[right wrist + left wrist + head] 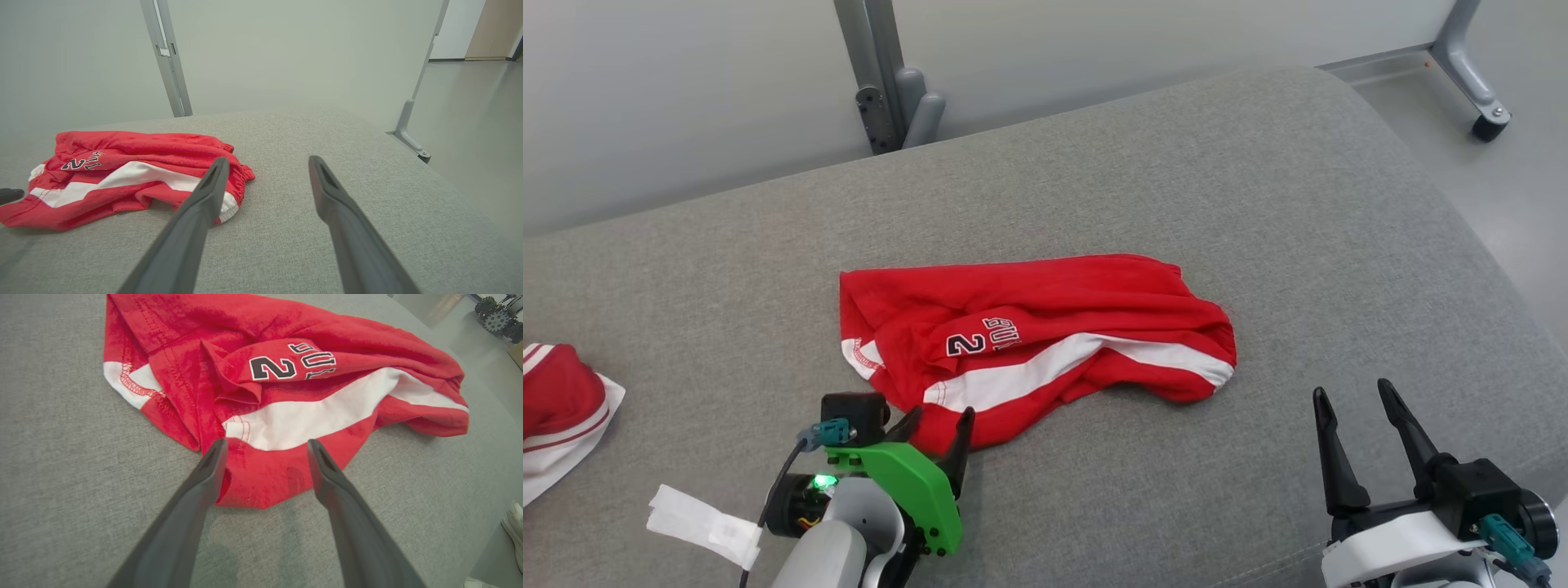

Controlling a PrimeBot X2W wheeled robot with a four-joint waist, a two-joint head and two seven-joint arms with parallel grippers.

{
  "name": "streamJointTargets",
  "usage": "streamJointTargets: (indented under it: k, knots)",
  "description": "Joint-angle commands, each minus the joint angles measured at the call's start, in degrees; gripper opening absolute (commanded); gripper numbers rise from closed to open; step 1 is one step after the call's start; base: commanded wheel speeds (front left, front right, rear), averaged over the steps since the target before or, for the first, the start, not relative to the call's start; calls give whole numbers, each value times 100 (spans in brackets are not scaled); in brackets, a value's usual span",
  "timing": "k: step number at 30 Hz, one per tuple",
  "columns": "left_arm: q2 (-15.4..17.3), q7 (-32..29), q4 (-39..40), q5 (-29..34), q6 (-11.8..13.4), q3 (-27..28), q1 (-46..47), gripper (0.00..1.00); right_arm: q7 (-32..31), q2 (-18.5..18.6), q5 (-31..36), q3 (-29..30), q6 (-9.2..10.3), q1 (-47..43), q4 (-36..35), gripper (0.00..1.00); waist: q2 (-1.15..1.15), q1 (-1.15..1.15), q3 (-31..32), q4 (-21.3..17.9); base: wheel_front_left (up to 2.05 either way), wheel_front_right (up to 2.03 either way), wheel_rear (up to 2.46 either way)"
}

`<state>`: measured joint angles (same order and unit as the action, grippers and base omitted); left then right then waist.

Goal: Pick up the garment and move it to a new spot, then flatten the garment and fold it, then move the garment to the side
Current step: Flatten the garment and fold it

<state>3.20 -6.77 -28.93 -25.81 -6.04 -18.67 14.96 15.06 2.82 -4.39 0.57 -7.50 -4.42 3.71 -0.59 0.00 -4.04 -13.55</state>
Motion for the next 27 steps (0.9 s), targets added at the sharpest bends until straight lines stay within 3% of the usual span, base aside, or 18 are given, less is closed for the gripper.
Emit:
streamJointTargets:
  k: [1, 13, 27]
  knots:
    - [37, -7, -33, -45, 9, 14, 99, 100, 18, 13, -40, 1, 2, -9, 10, 100, 59, 0, -85, -164, 0, 0, 0]
    - [146, -90, -366, -95, 107, 84, 478, 100, 18, 14, -135, -68, 2, 112, 24, 100, 59, 0, -215, -136, 0, 0, 0]
    - [140, -72, -387, -120, 36, -114, 571, 100, 18, 14, -152, -119, 2, 125, 52, 100, 59, 0, -262, -156, 0, 0, 0]
